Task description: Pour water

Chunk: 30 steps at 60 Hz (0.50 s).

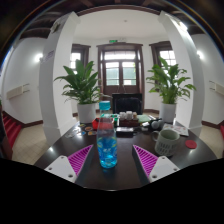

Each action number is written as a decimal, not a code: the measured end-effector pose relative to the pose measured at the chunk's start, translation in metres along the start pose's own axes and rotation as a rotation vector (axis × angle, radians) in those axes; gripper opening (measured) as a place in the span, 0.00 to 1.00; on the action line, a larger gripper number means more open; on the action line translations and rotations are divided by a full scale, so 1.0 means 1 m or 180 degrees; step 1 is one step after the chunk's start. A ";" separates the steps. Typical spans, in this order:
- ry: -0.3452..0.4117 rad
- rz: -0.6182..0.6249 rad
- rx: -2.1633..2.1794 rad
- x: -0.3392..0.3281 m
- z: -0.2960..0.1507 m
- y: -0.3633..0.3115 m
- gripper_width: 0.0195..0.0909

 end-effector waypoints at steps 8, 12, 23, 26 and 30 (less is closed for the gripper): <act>0.0028 -0.0033 0.0008 0.029 -0.006 0.008 0.81; 0.0020 -0.0039 -0.0023 0.046 -0.008 0.011 0.81; 0.0050 -0.0063 -0.0109 0.093 -0.019 0.027 0.82; 0.0088 -0.0117 -0.0097 0.103 -0.025 0.028 0.81; 0.0097 -0.0149 -0.0052 0.119 -0.025 0.031 0.75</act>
Point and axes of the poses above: the point between the fingertips, and its own axes, seen from behind it with the camera up: y to the right, z down, x forward, the way the camera looks, the point moved 3 cm from there along -x, backward, against the way the camera looks, and after that the axes turned 6 degrees about y, right-handed, at the moved point
